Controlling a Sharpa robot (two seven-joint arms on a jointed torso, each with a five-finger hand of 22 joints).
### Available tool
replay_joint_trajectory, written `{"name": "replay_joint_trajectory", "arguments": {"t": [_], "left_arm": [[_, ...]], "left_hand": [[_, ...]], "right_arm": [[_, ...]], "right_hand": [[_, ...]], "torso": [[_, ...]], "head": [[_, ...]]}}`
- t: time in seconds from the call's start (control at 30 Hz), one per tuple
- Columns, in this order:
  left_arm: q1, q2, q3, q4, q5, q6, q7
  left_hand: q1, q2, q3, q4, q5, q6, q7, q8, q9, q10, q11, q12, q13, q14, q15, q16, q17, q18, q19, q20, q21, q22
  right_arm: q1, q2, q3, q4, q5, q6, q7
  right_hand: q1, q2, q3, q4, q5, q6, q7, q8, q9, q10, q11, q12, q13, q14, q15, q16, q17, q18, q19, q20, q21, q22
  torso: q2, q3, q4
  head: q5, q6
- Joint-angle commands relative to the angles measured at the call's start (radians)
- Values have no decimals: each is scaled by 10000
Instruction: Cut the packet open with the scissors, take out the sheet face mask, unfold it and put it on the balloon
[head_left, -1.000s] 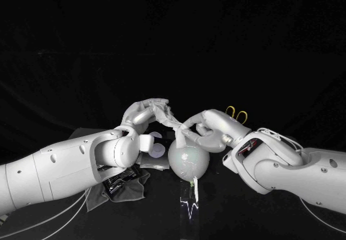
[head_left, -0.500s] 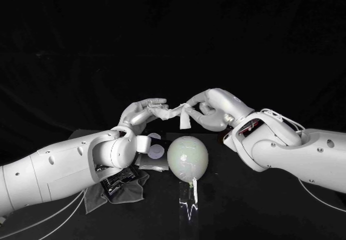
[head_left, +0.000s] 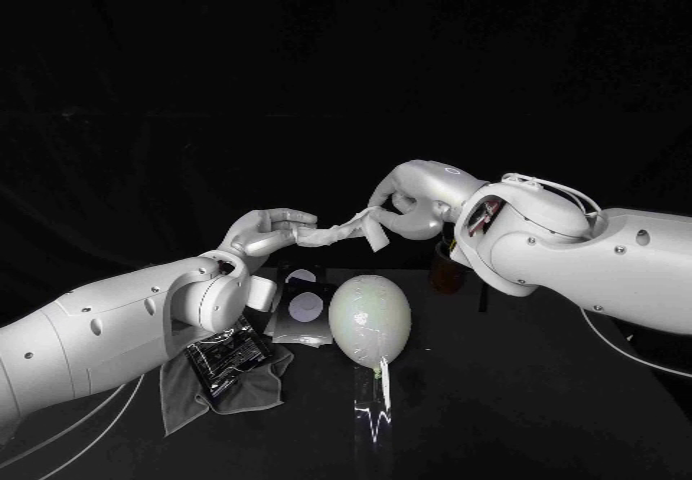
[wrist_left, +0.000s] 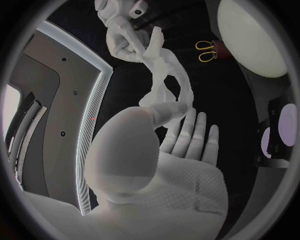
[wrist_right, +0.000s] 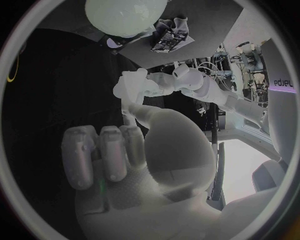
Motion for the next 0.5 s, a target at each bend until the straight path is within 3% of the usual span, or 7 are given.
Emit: {"name": "replay_joint_trajectory", "arguments": {"t": [0.03,0.1,0.2,0.33,0.5], "left_arm": [[38,58,-1,-201,-1592,1246,-1309],[52,91,-13,-388,-1947,1687,-1655],[69,126,-30,-531,-2293,2105,-1895],[84,168,-47,-625,-2593,2509,-2015],[94,219,-57,-717,-2779,2695,-1988]], "left_hand": [[0,-112,-80,-3,-48,40,932,-68,-68,-93,3,-53,-94,-168,26,98,-12,-205,-149,-8,-78,-52],[-10,-175,-163,-8,-54,-11,932,-128,-151,-210,26,-87,-207,-400,61,157,-34,-210,-227,-6,-143,-102],[-1,-188,-196,-12,-53,-16,934,-144,-185,-241,35,-88,-253,-483,75,198,-40,-206,-248,-8,-166,-121],[23,-240,-269,-38,-56,-29,920,-173,-241,-287,40,-89,-330,-636,93,248,-60,-202,-306,-8,-211,-154],[40,-282,-356,-53,-56,-85,861,-220,-302,-309,32,-80,-400,-782,104,283,-88,-204,-371,-6,-256,-184]], "right_arm": [[115,159,5,-229,-1108,2221,-604],[193,312,4,-398,-1428,2714,-696],[243,474,4,-542,-1722,2963,-758],[274,710,3,-725,-2072,2998,-862],[289,934,2,-894,-2379,2629,-1042]], "right_hand": [[56,-5,59,16,32,60,-1,43,29,899,-56,49,2449,1041,-40,34,2627,-64,1087,-60,64,2628],[47,-10,65,28,32,69,-3,54,34,899,-56,48,2448,1041,-39,34,2627,-64,1087,-60,64,2628],[43,-13,68,34,32,74,-5,60,37,906,-57,62,2456,1041,-37,34,2627,-64,1087,-59,64,2628],[42,-15,70,36,32,77,-6,62,38,911,-57,71,2462,1041,-37,34,2627,-64,1087,-59,64,2628],[41,-33,105,41,33,111,-25,102,56,935,-69,120,2492,1041,-39,34,2627,-64,1087,-59,64,2628]], "torso": [[4,-5,-10],[8,-6,-13],[21,3,-11],[14,3,-12],[18,6,-8]], "head": [[-59,-13],[-87,-27],[-100,-35],[-127,-49],[-188,-55]]}}
